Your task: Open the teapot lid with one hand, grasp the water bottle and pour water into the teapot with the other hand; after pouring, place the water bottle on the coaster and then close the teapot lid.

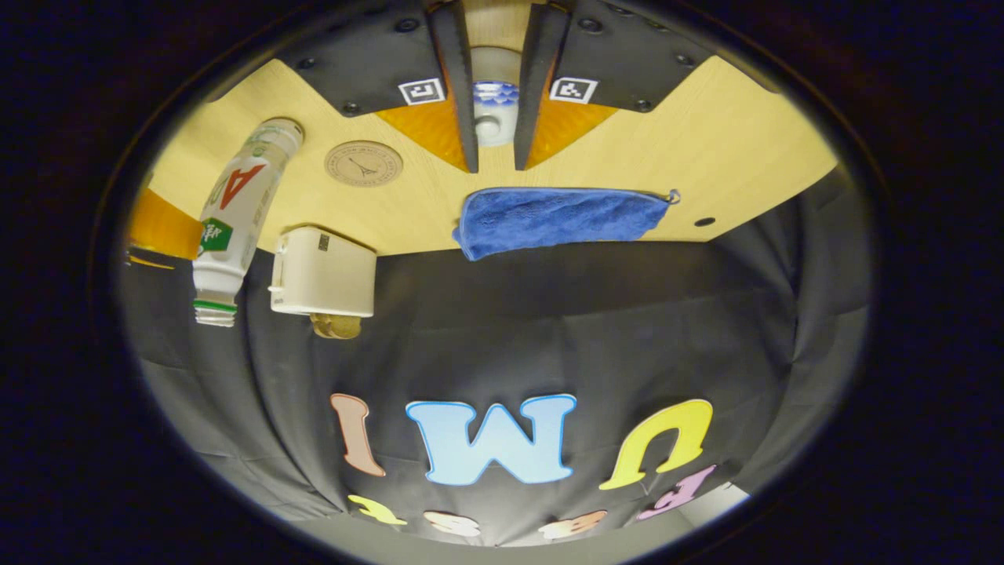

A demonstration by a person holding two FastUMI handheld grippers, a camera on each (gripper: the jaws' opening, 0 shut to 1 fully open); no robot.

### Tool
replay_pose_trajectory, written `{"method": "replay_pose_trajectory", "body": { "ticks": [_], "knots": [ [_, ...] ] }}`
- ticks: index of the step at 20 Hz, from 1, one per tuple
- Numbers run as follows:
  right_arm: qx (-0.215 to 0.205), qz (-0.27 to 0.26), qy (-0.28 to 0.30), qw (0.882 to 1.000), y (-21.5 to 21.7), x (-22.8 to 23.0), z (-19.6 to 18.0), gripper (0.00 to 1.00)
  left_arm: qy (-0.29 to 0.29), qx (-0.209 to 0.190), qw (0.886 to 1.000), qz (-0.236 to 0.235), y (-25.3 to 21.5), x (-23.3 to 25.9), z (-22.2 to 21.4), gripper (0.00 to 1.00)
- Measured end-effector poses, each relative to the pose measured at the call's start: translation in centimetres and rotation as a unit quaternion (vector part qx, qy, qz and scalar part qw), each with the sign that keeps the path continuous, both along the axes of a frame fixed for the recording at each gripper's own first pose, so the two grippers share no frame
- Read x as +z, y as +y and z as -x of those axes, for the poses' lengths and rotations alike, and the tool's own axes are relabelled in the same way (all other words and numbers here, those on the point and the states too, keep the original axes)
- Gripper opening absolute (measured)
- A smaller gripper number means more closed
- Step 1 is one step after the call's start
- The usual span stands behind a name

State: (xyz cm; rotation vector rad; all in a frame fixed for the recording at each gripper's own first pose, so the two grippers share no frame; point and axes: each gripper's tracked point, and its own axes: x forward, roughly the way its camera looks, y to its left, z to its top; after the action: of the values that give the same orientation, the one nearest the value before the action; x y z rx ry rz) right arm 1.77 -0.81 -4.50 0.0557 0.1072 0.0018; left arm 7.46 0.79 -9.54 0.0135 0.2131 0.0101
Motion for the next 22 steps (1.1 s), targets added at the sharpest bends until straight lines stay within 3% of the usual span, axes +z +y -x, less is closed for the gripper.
{"method": "replay_pose_trajectory", "body": {
  "ticks": [2, 5, 6, 8, 9, 22],
  "knots": [
    [0.002, -0.004, 0.003, 1.0, 0.1, -0.2, 0.0, 0.99, 0.002, -0.007, 1.0, -0.011, -0.4, 0.1, 0.0, 0.26],
    [0.002, -0.006, 0.004, 1.0, 0.0, -0.2, 0.1, 0.99, 0.006, -0.011, 1.0, -0.015, -0.4, 0.1, -0.2, 0.16],
    [0.001, -0.006, 0.005, 1.0, 0.0, -0.4, 0.1, 0.99, 0.006, -0.011, 1.0, -0.013, -0.3, 0.2, -0.1, 0.19],
    [0.001, -0.006, 0.005, 1.0, -0.1, -0.5, 0.1, 0.99, 0.007, -0.011, 1.0, -0.008, -0.3, 0.2, -0.1, 0.12],
    [0.001, -0.007, 0.006, 1.0, -0.2, -0.5, 0.1, 0.99, 0.007, -0.012, 1.0, -0.01, -0.3, 0.2, -0.1, 0.16],
    [0.011, -0.016, 0.016, 1.0, 0.0, -1.3, 0.1, 0.99, -0.032, -0.03, 0.998, 0.041, -0.4, 4.1, 1.0, 0.16]
  ]
}}
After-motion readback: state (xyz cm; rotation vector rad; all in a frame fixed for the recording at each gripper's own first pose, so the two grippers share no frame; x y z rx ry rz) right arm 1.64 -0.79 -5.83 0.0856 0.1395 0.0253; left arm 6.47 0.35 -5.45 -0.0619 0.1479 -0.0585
